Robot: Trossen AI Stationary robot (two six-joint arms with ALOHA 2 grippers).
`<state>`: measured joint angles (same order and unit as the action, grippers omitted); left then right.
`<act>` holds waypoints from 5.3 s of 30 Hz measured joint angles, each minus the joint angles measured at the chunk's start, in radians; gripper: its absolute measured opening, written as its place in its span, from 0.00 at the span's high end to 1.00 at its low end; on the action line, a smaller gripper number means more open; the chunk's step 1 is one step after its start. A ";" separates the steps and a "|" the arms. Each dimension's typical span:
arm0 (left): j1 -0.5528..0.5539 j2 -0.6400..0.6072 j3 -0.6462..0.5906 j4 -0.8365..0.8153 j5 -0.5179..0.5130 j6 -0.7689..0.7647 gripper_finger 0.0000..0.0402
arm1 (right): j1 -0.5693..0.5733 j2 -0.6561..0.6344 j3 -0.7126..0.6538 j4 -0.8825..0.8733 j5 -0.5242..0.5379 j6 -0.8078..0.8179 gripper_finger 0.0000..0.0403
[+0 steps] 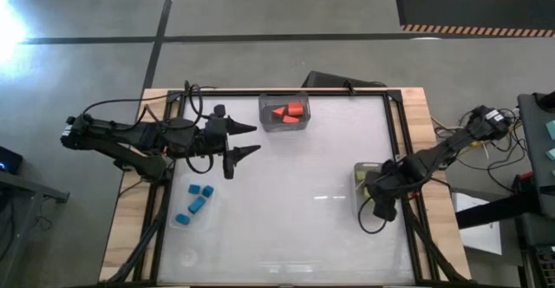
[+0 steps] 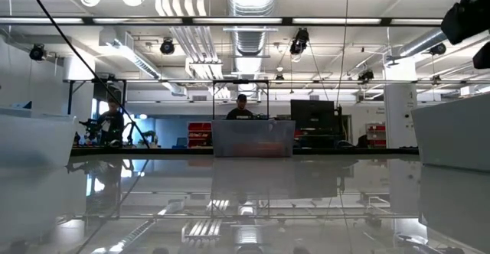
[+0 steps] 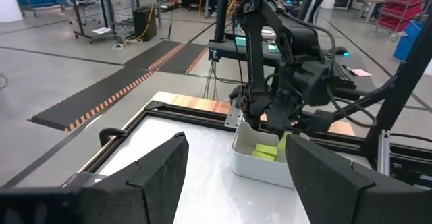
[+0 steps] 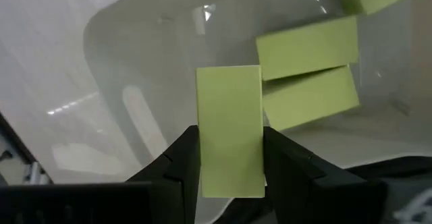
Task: Sort & place blocks by color
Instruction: Put the green block into the gray bin, then return to Home Position
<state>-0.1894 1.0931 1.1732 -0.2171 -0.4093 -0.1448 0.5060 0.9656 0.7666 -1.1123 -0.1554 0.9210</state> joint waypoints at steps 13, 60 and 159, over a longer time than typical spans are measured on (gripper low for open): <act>0.000 -0.001 0.000 0.000 -0.027 0.003 0.42 | 0.000 0.107 -0.028 0.050 -0.002 -0.058 0.65; 0.000 -0.207 -0.023 -0.229 0.113 -0.005 0.47 | -0.135 0.141 0.382 0.426 0.567 -0.300 0.64; 0.000 -0.847 -1.165 0.313 0.023 -0.215 1.00 | -0.435 -0.865 -0.754 1.179 0.601 -0.826 0.64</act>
<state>-0.1894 0.2464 0.0078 0.0955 -0.3858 -0.3595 0.0711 0.1006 0.0124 0.0666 0.4453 0.0949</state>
